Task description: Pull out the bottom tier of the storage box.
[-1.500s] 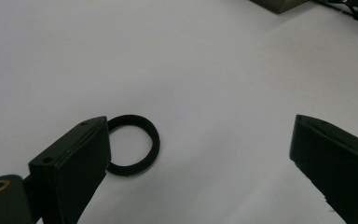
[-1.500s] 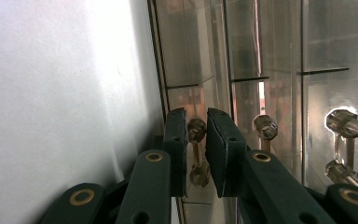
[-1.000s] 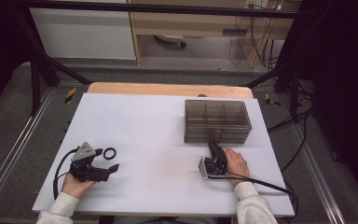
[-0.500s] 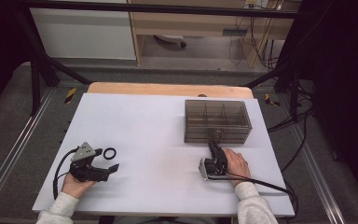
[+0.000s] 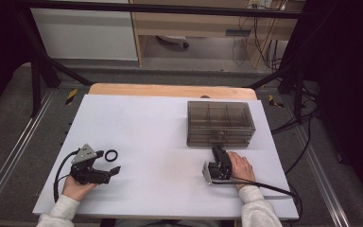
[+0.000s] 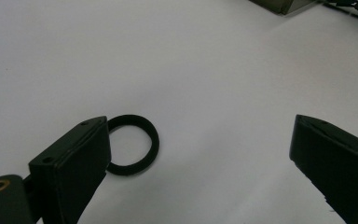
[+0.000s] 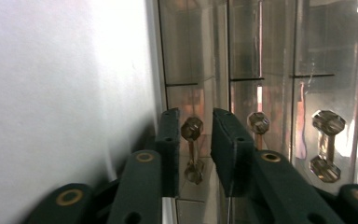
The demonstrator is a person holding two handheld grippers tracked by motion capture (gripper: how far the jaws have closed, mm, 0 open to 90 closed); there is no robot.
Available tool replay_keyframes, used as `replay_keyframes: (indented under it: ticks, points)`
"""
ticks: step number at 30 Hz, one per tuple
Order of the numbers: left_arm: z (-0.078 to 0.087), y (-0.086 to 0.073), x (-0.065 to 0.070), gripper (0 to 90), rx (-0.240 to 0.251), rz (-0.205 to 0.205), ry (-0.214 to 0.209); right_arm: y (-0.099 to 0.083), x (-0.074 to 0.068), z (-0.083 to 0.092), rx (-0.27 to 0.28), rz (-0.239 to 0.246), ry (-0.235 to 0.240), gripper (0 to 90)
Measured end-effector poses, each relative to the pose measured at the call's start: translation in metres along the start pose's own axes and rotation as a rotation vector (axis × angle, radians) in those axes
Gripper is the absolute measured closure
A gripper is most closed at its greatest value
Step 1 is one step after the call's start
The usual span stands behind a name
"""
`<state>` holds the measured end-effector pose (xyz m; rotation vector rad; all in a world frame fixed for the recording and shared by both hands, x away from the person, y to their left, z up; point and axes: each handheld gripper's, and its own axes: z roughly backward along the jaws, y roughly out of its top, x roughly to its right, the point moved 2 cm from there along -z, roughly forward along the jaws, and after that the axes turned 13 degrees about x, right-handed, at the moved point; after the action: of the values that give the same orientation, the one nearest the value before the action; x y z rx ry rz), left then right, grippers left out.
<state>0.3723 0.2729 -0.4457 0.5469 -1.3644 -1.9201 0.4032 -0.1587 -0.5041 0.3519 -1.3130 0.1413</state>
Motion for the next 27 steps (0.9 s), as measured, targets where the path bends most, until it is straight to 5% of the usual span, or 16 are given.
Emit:
replay_keyframes:
  ticks: [12,27]
  points:
    - [-0.0004,0.0000,0.0004,4.9,0.000,0.000,-0.002,-0.0038,0.0053,-0.0030,-0.002,-0.031,0.012,63.2]
    - [-0.0006,-0.0002,0.0004,4.9,-0.001,-0.001,-0.004,-0.0047,0.0050,-0.0050,-0.001,0.013,0.024,67.8]
